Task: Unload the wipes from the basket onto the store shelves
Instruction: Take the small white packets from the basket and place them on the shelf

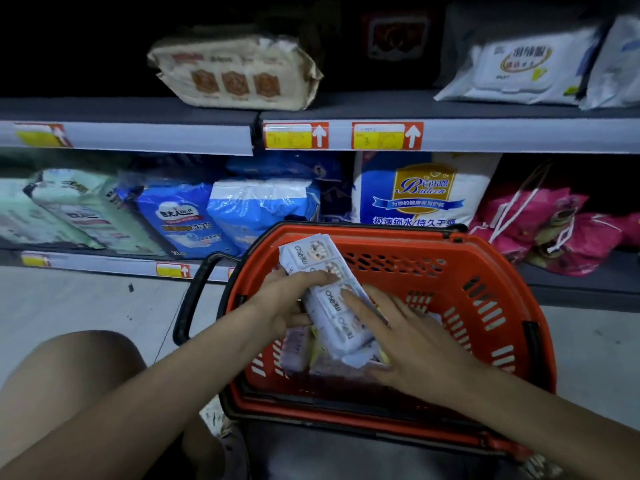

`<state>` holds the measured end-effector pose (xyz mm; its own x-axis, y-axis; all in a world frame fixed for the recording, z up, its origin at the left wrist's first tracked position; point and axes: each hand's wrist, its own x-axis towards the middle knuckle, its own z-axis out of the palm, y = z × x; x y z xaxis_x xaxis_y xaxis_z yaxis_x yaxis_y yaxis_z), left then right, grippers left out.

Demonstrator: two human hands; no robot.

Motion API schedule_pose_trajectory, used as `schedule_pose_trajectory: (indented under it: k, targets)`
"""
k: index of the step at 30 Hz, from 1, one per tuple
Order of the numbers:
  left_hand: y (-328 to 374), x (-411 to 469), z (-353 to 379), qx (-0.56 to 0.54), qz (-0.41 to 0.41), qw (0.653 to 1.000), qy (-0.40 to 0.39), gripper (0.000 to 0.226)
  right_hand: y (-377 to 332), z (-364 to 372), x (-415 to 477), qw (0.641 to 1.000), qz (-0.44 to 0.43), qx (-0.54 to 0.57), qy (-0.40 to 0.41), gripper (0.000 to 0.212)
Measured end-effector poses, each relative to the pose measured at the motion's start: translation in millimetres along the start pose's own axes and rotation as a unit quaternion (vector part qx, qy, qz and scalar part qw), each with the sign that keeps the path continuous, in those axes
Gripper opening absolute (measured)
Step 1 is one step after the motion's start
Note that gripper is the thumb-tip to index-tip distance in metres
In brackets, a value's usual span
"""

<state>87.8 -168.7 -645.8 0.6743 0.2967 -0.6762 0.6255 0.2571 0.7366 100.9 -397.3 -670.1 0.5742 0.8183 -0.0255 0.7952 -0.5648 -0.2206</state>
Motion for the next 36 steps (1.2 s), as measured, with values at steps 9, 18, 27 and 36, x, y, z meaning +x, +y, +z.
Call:
schedule_pose_trajectory:
  k: [9,18,27,36]
  targets:
    - [8,-7,8,-0.133,-0.002,0.991,-0.024,0.05,6,-8,20,0.984,0.003,0.049,0.174,0.096]
    - [12,-18,4,-0.137,0.04,0.989,-0.034,0.043,-1,-21,29,0.912,0.138,0.337,0.189,0.054]
    - [30,-21,3,-0.102,0.126,0.987,-0.006,0.042,9,-47,28,0.606,0.398,0.678,0.122,0.025]
    - [24,-21,13,-0.05,0.117,0.991,-0.034,0.033,9,-57,21,0.577,0.356,0.721,0.145,0.018]
